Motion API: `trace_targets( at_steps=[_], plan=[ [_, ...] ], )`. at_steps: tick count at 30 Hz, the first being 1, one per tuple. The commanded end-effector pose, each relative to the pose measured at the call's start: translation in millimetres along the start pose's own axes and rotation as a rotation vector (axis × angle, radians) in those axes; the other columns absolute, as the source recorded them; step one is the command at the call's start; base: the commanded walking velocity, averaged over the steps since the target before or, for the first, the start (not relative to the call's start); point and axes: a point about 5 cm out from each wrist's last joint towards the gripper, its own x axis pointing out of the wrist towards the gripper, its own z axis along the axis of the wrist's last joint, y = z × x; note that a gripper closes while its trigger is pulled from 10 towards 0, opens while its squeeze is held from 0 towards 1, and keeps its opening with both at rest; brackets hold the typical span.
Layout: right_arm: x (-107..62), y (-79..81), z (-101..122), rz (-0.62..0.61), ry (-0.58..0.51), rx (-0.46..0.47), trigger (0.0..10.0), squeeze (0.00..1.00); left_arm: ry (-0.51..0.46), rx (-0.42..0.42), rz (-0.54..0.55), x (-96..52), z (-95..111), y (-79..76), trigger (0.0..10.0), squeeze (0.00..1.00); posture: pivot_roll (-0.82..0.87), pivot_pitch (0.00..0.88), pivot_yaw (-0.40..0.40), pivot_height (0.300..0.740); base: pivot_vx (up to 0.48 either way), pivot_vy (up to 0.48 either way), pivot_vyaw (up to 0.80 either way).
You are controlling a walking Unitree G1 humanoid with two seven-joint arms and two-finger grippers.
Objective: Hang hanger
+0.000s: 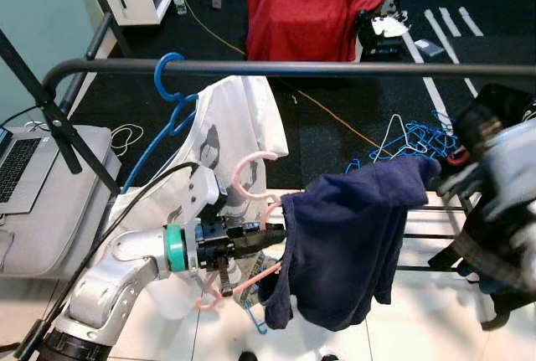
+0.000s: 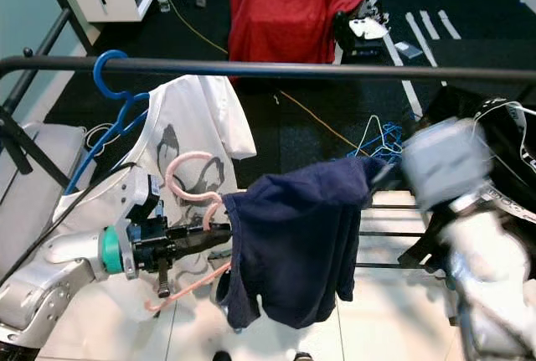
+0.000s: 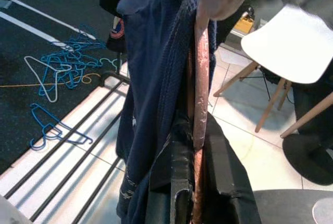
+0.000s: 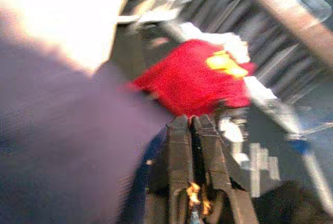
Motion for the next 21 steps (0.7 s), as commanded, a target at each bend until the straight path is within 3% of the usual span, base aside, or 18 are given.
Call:
trace_targets(
  at_steps=[1, 2, 3, 5, 7, 11, 17, 18, 20, 21],
  plan=[
    [-1.6, 0.5, 7.5, 0.019, -0.023, -0.029, 10.0, 1.0, -0.021, 0.006, -0.001, -1.8, 2.2, 0.8, 10.0, 0.0, -0.29, 0.198, 0.153, 0.74, 0.0, 0.0, 0.0],
    [-1.6, 0.5, 7.5, 0.019, -0.023, -0.029, 10.0, 1.0, -0.021, 0.006, -0.001, -1.8, 2.2, 0.8, 10.0, 0.0, -0.29, 0.198, 0.153, 0.74, 0.0, 0.0, 0.0],
    [-12.6, 0.5, 5.8, 0.059, 0.026, -0.105, 10.0, 1.0, -0.02, 0.012, -0.013, -1.4, 2.8, 1.3, 10.0, 0.0, -0.31, 0.206, 0.164, 0.74, 0.0, 0.0, 0.0],
    [-17.7, -0.7, 4.7, 0.072, 0.05, -0.15, 10.0, 1.0, -0.018, 0.014, -0.018, -0.7, 2.8, 1.9, 10.0, 0.0, -0.31, 0.207, 0.165, 0.74, 0.0, 0.0, 0.0],
    [-17.7, -0.7, 4.7, 0.072, 0.05, -0.15, 10.0, 1.0, -0.018, 0.014, -0.018, -0.7, 2.8, 1.9, 10.0, 0.0, -0.31, 0.207, 0.165, 0.74, 0.0, 0.0, 0.0],
    [-26.6, -8.9, 5.2, 0.058, 0.088, -0.238, 10.0, 1.0, -0.016, 0.018, -0.033, 3.1, 2.6, 3.1, 10.0, 0.0, -0.32, 0.209, 0.172, 0.74, 0.0, 0.0, 0.0],
    [-28.0, -5.3, 1.5, 0.087, 0.112, -0.272, 10.0, 1.0, -0.018, 0.018, -0.04, 4.4, 2.9, 2.6, 10.0, 0.0, -0.32, 0.208, 0.173, 0.74, 0.0, 0.0, 0.0],
    [-27.6, -1.8, 0.4, 0.101, 0.114, -0.252, 10.0, 0.0, -0.017, 0.019, -0.039, 4.2, 2.8, 2.6, 10.0, 0.0, -0.31, 0.205, 0.171, 0.74, 0.0, 0.0, 0.0],
    [-26.5, 1.2, -0.5, 0.108, 0.109, -0.237, 10.0, 0.0, -0.018, 0.019, -0.037, 3.7, 2.9, 2.6, 10.0, 0.0, -0.31, 0.202, 0.17, 0.74, 0.0, 0.0, 0.0],
    [-25.4, 3.4, -1.9, 0.11, 0.108, -0.214, 10.0, 1.0, -0.018, 0.019, -0.036, 3.2, 3.0, 2.5, 10.0, 0.0, -0.3, 0.2, 0.169, 0.74, 0.0, 0.0, 0.0]
  ],
)
